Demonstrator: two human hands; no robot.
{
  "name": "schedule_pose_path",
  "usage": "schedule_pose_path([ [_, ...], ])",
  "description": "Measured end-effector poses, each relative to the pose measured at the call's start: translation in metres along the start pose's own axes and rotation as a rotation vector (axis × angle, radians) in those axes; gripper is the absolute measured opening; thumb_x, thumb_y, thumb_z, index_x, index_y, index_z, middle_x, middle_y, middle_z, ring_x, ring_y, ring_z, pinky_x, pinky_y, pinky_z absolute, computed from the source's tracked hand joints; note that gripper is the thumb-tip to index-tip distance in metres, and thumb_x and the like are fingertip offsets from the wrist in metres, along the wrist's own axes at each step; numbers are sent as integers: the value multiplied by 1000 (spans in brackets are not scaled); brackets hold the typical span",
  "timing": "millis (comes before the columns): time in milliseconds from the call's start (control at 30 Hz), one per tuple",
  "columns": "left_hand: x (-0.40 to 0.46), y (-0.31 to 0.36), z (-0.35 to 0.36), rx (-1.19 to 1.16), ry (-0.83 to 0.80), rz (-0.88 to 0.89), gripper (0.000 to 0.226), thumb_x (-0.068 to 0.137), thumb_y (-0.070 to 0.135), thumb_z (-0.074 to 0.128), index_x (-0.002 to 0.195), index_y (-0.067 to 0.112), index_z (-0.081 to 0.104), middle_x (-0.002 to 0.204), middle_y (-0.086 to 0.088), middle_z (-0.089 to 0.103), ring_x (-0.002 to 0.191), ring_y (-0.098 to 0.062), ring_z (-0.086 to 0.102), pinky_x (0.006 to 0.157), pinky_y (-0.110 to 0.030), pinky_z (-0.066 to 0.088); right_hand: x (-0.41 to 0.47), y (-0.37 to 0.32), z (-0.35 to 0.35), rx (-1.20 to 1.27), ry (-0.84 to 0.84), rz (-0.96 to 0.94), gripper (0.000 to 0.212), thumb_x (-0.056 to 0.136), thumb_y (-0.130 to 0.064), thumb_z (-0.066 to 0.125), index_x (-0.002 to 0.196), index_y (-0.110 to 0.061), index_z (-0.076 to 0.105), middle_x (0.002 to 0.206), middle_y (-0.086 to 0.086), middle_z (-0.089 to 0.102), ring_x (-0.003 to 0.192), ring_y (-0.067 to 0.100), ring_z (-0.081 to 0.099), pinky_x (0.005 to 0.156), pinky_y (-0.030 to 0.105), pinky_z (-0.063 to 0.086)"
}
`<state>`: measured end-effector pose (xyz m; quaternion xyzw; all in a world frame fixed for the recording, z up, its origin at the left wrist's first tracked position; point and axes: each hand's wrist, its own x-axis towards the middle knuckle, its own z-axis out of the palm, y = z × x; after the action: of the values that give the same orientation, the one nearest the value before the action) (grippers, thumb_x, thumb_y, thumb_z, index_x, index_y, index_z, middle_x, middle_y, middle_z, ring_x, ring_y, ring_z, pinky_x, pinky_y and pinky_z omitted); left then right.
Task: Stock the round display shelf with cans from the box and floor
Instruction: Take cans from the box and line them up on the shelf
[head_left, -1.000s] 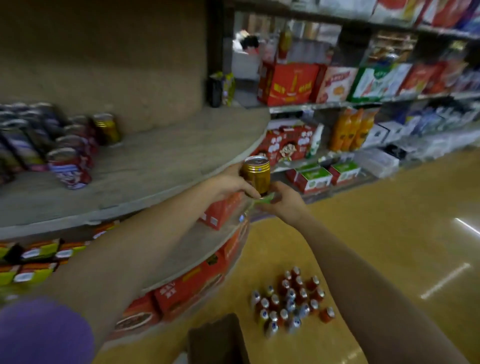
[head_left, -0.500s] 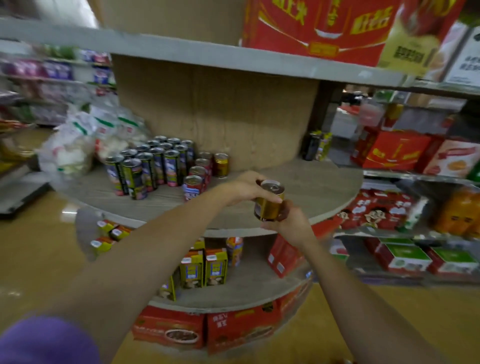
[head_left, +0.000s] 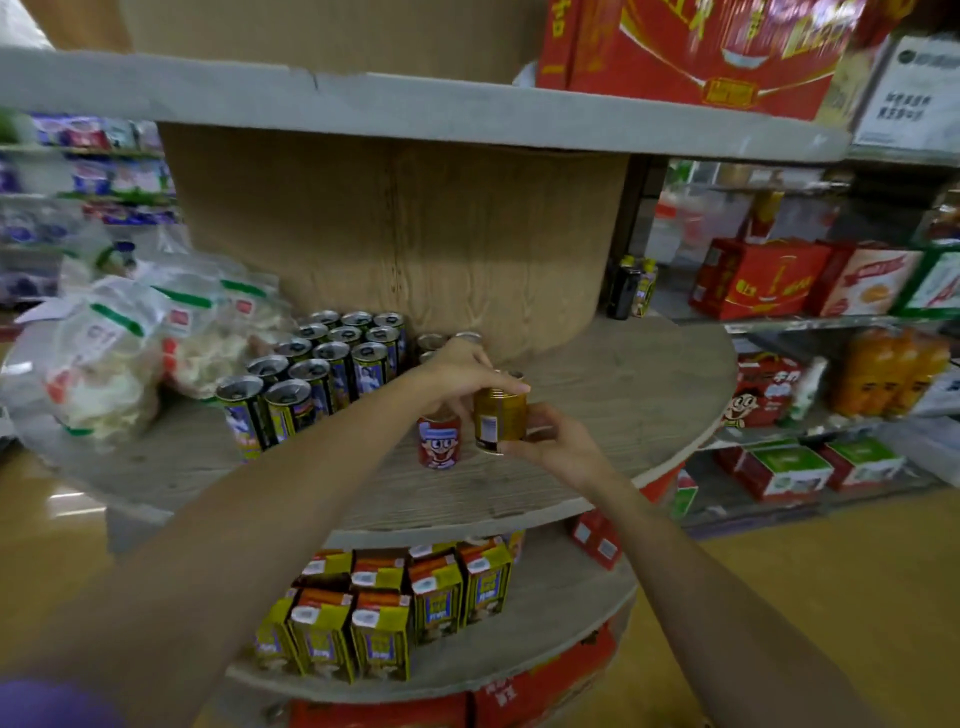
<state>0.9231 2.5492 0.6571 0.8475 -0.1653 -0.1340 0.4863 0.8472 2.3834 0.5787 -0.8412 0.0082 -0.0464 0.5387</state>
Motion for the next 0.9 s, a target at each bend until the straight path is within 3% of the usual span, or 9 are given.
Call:
schedule_pose_path([
  [133, 8, 1, -17, 37, -44, 5, 51, 63, 34, 92, 92, 1, 66, 88, -11, 67, 83, -22, 70, 64, -47, 62, 13, -15, 21, 67, 51, 53, 54, 73, -20, 86, 117, -12, 55, 98, -10, 62, 88, 2, 61, 70, 14, 48],
  [267, 18, 7, -34, 63, -210, 77, 52, 62, 15, 92, 108, 11, 67, 108, -10, 66, 93, -25, 68, 77, -50, 60, 23, -12, 17, 24, 48, 80, 67, 67, -18, 89, 123, -15, 53, 112, -3, 62, 103, 17, 62, 80, 25, 52],
  [333, 26, 8, -44, 93, -299, 110, 55, 63, 11, 91, 112, 18, 68, 116, -10, 65, 104, -28, 65, 85, -50, 58, 26, -12, 10, -28, -4, 66, 68, 68, -18, 88, 127, -19, 54, 119, -3, 60, 103, 16, 60, 72, 18, 50],
  [433, 41, 10, -54, 196, -376, 143, 55, 64, 13, 89, 112, 32, 68, 121, 1, 62, 112, -18, 59, 96, -43, 53, 38, -14, 4, -82, -43, 38, 69, 71, -23, 87, 131, -23, 53, 120, -8, 61, 95, 6, 59, 64, 8, 44],
  [567, 64, 17, -57, 342, -480, 153, 62, 72, 3, 81, 124, 30, 63, 126, 7, 54, 112, -11, 52, 85, -29, 51, 67, -9, -1, -123, -27, 43, 74, 64, -28, 91, 127, -27, 53, 111, -15, 61, 93, 1, 56, 68, 13, 41],
  [700, 96, 19, -53, 598, -464, 179, 64, 72, 5, 79, 126, 34, 59, 131, 5, 49, 120, -18, 47, 94, -37, 47, 102, 6, 5, -152, 29, 49, 73, 55, -28, 94, 118, -24, 57, 100, -13, 64, 87, 0, 59, 65, 12, 43],
  [800, 119, 11, -51, 733, -413, 165, 64, 73, 12, 81, 128, 32, 58, 121, 8, 47, 115, -17, 47, 90, -36, 47, 128, 21, 14, -171, 26, 34, 70, 55, -31, 94, 115, -22, 60, 101, -9, 67, 92, 8, 63, 67, 12, 45],
  [900, 134, -1, -51, 780, -336, 178, 61, 69, 26, 86, 124, 28, 60, 116, 6, 49, 110, -17, 50, 92, -38, 50, 149, 35, 24, -162, -6, 20, 72, 53, -36, 94, 116, -21, 61, 102, -8, 66, 89, 6, 60, 63, 10, 41],
])
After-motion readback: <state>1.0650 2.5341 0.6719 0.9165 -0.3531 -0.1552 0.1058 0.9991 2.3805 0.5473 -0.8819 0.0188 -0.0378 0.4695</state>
